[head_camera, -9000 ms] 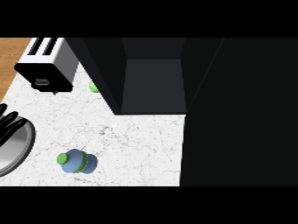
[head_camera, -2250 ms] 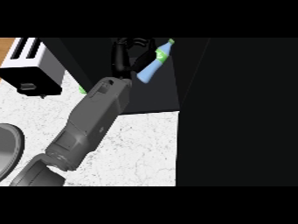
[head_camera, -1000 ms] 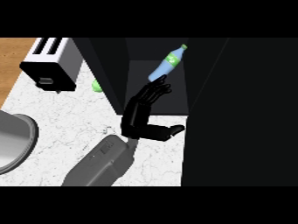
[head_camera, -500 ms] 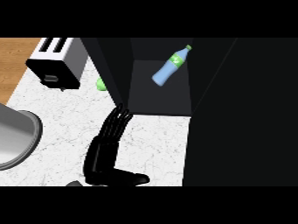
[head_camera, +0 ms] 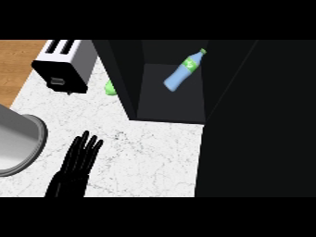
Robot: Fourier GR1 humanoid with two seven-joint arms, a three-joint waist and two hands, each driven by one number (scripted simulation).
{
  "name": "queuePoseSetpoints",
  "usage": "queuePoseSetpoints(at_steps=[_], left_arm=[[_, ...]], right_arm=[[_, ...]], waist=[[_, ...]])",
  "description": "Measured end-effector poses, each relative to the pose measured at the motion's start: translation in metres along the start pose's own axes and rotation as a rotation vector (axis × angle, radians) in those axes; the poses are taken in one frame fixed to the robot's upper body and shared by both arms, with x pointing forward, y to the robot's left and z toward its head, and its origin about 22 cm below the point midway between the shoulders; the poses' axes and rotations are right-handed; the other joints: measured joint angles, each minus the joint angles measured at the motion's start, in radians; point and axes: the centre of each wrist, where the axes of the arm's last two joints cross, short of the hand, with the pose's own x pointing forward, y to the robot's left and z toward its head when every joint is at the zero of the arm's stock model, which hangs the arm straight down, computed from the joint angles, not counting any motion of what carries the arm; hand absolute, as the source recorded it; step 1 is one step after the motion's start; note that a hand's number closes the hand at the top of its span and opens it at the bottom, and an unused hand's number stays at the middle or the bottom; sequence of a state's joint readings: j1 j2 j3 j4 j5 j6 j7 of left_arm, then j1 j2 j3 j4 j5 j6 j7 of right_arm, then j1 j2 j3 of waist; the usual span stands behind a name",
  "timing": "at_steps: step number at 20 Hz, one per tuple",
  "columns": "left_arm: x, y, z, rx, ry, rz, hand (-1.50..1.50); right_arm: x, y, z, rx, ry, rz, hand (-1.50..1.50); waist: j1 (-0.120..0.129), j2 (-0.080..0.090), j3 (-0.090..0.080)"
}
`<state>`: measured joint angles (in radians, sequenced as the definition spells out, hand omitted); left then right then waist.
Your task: Pick up the bottled water, place it into the cabinet and close the cabinet
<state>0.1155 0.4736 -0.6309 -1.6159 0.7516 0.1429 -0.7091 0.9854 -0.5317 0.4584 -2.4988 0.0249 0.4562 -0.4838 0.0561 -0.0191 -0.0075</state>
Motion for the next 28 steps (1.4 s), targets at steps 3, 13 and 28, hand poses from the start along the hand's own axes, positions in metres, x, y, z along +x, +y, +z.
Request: queuePoseSetpoints(at_steps=[3, 13, 28], left_arm=[[0.015, 0.018, 0.017, 0.004, -0.008, -0.014, -1.5], [0.064, 0.066, 0.057, -0.022, -0.024, -0.032, -1.5], [0.096, 0.098, 0.058, -0.084, -0.026, -0.047, -1.5]], right_arm=[[0.0, 0.0, -0.007, 0.058, 0.004, -0.006, 1.5], [-0.001, 0.005, -0.033, 0.071, 0.011, 0.006, 1.5], [0.006, -0.019, -0.077, 0.279, -0.039, 0.213, 1.5]], waist=[[0.004, 0.002, -0.001], [0.027, 0.021, -0.003], [0.101, 0.041, -0.012]])
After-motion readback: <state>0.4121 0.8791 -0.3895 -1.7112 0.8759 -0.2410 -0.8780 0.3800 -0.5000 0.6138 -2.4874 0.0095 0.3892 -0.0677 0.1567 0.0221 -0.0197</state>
